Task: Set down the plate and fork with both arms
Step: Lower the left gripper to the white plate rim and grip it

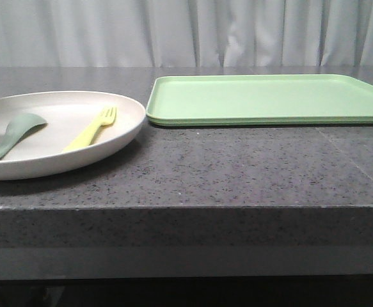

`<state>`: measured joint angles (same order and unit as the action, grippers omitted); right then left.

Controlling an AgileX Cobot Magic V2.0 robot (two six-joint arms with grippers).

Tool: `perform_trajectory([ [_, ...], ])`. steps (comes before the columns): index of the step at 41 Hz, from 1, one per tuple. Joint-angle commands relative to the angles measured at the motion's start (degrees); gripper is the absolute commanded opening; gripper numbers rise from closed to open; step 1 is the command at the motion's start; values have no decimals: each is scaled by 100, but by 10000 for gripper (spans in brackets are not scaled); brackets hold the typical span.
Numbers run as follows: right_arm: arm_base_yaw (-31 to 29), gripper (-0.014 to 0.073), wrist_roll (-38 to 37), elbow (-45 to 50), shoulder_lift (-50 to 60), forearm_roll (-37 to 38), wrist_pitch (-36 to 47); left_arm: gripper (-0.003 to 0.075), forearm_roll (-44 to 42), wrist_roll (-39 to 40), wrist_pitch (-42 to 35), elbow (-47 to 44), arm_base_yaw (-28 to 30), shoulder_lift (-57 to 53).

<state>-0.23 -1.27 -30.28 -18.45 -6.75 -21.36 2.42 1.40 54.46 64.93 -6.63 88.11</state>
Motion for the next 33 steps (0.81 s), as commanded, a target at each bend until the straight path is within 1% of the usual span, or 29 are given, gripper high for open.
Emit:
perform_trajectory([
  [1,-21,652,5,-191,-83,-26,501,609,78,4,-139,148,-36,-87],
  [12,-21,652,5,-191,-83,-26,501,607,78,4,-139,148,-36,-35],
  [14,-21,652,5,-191,-83,-26,501,589,78,4,-116,148,-36,-35],
  [17,-21,652,5,-191,-83,-26,501,516,78,4,-81,148,-36,-35],
  [20,-21,652,5,-191,-83,-26,501,401,78,4,-42,148,-36,-35],
  [24,-21,652,5,-191,-83,-26,501,222,78,4,-15,148,-36,-35],
  [29,-21,652,5,-191,-83,-26,496,18,78,4,-6,148,-36,-35],
  [30,-21,652,5,-191,-83,-26,496,-13,78,4,-6,148,-36,-35],
  [33,-21,652,5,-191,-83,-26,496,-18,83,61,-6,148,-36,-35],
])
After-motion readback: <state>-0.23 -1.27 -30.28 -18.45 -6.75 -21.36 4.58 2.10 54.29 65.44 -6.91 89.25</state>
